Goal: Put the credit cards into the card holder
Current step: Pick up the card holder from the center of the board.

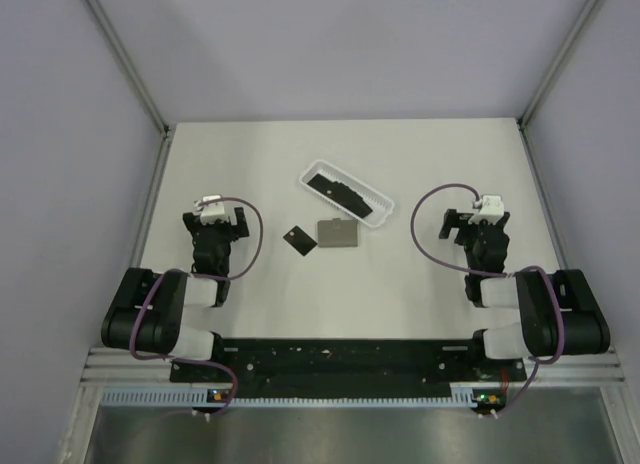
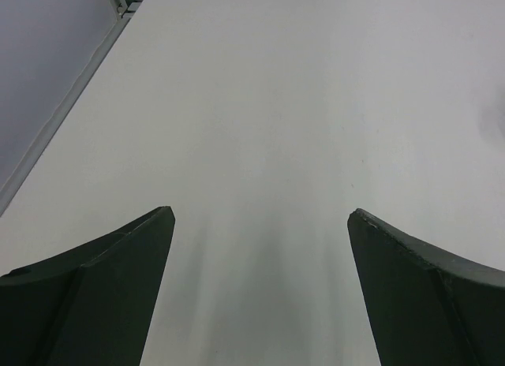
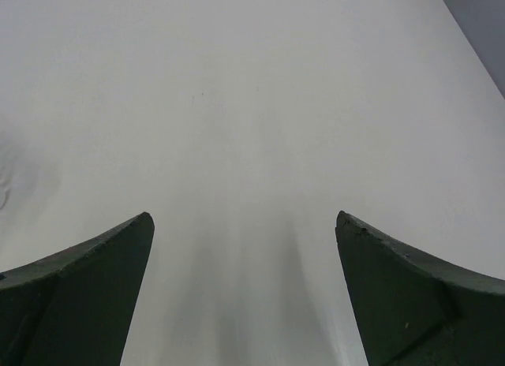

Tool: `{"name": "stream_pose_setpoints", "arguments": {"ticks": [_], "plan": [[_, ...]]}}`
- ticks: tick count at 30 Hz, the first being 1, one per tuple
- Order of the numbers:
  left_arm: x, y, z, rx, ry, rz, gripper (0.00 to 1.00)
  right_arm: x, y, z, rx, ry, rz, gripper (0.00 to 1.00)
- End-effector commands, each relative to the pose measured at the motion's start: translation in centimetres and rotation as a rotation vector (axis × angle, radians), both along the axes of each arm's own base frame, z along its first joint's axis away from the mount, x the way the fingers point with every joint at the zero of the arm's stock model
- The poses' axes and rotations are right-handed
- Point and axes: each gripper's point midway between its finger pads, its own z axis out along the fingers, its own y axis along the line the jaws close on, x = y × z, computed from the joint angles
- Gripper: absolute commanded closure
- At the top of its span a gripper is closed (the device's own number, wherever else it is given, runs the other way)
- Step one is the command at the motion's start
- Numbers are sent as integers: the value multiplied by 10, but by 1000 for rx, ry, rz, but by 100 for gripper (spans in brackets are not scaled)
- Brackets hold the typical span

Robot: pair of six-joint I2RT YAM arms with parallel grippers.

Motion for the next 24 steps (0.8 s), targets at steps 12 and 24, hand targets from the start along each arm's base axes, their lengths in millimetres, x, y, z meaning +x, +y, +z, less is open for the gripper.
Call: {"name": "stream_pose_setpoints", "arguments": {"ticks": [12, 24], "plan": [[6, 2, 27, 7, -99, 12, 1, 9, -1, 31, 5, -83, -13, 1], [13, -17, 89, -234, 127, 91, 1, 12, 32, 79, 379, 222, -88, 1]]}}
